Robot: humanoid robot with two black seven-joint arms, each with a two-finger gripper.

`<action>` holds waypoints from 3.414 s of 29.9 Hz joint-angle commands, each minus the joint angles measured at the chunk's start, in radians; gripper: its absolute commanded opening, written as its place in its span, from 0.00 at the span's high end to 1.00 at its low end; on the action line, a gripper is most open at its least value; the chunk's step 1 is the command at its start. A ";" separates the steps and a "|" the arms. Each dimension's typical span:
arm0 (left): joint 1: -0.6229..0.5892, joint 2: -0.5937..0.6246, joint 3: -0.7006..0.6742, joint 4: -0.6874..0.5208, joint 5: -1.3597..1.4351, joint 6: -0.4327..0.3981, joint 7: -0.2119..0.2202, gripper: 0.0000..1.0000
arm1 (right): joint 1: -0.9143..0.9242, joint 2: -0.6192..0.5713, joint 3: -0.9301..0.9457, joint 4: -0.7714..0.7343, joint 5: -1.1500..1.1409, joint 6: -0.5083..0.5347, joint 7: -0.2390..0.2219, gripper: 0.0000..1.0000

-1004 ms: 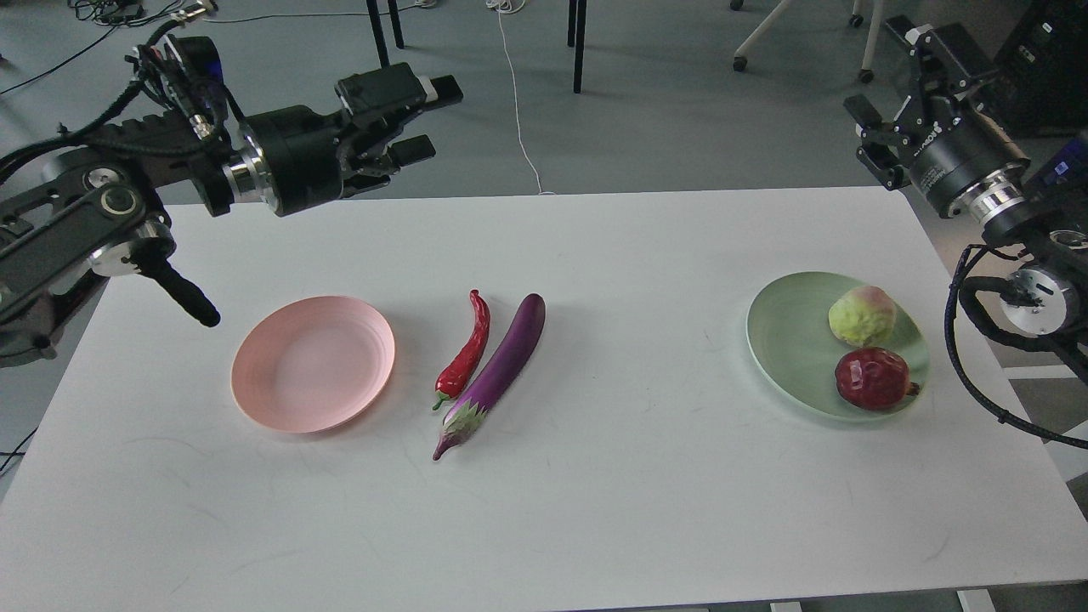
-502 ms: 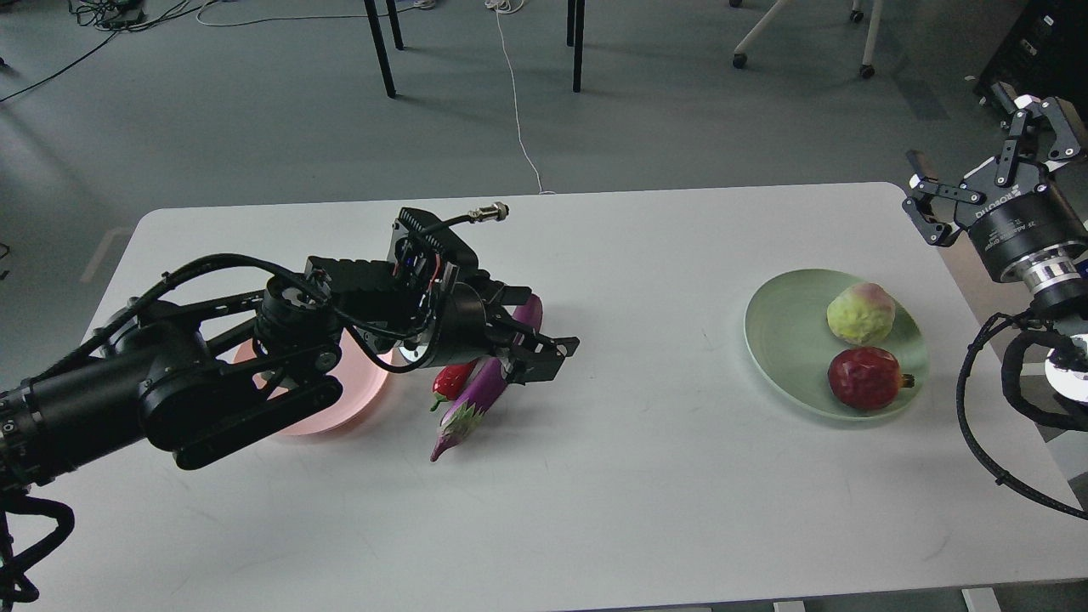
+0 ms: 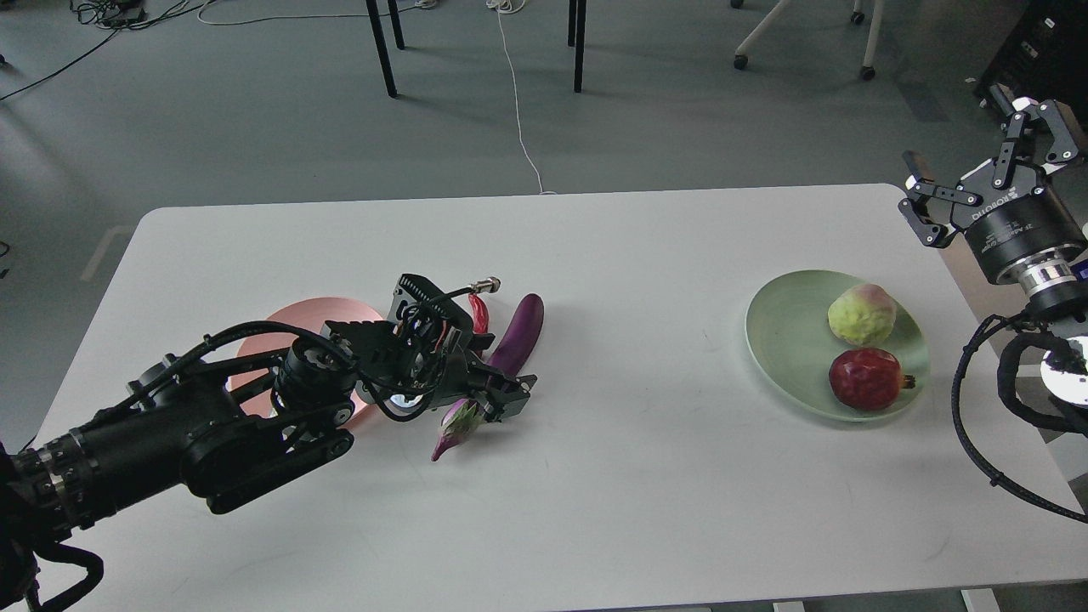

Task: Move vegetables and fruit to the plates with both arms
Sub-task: 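Reach the left gripper down to the purple eggplant and grasp it, then lift the purple eggplant and lay it on the pink plate, then grasp the red chili pepper with the left gripper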

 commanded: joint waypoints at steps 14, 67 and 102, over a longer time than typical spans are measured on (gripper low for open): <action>0.021 -0.019 0.000 0.017 0.026 0.013 -0.015 0.64 | 0.001 -0.001 0.011 -0.007 -0.003 0.001 0.000 0.02; 0.051 0.491 -0.101 -0.141 -0.349 0.039 -0.041 0.24 | 0.015 0.000 0.000 -0.009 -0.015 -0.001 0.000 0.02; -0.006 0.058 0.052 0.020 -0.030 0.056 0.011 0.32 | 0.009 -0.018 0.004 -0.009 -0.015 -0.001 0.000 0.02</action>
